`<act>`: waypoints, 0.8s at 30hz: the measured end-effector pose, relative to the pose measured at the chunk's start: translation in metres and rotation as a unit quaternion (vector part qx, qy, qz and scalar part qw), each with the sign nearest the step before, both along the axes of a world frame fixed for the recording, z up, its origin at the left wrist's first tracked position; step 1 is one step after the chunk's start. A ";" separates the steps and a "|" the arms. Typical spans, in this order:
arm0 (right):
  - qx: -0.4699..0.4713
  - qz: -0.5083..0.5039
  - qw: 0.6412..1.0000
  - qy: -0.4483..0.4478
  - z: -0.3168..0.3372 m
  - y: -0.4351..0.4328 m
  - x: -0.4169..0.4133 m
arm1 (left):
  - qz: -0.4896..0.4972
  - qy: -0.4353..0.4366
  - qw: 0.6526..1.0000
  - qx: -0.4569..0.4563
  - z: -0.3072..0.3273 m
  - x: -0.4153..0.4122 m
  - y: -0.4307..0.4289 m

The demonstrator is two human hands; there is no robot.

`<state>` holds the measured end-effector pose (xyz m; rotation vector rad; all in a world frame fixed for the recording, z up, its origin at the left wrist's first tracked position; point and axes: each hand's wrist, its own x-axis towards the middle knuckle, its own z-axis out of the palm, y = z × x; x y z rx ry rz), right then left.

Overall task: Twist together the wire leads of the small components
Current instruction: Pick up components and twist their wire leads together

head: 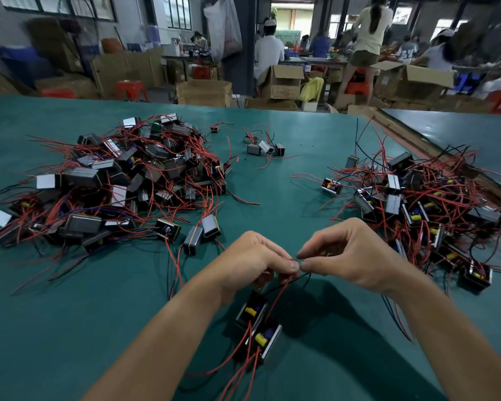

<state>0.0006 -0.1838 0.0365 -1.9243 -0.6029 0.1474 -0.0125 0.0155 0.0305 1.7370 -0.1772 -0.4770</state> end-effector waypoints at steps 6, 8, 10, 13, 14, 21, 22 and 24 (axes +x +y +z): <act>-0.013 0.024 0.999 0.032 0.001 -0.001 -0.002 | -0.019 -0.001 1.000 0.018 0.000 -0.002 -0.002; -0.021 0.024 0.999 0.042 0.001 -0.002 -0.002 | -0.029 -0.011 0.999 0.026 0.000 -0.002 -0.002; -0.033 0.030 0.998 0.051 0.002 -0.002 -0.002 | -0.042 -0.027 0.998 0.028 -0.001 -0.003 -0.002; -0.042 0.040 0.996 0.070 0.004 -0.003 -0.004 | -0.068 -0.059 0.996 0.017 -0.003 -0.005 -0.001; -0.040 0.040 0.995 0.081 0.005 -0.003 -0.005 | -0.073 -0.071 0.995 0.014 -0.003 -0.006 0.000; -0.007 -0.013 0.971 0.240 0.004 0.001 -0.004 | -0.053 -0.125 0.991 0.006 -0.009 -0.008 -0.004; -0.004 -0.010 0.967 0.253 0.004 0.001 -0.005 | -0.048 -0.124 0.991 0.005 -0.009 -0.007 -0.004; 0.001 0.001 0.969 0.248 0.005 0.000 -0.005 | -0.039 -0.122 0.992 0.006 -0.009 -0.006 -0.004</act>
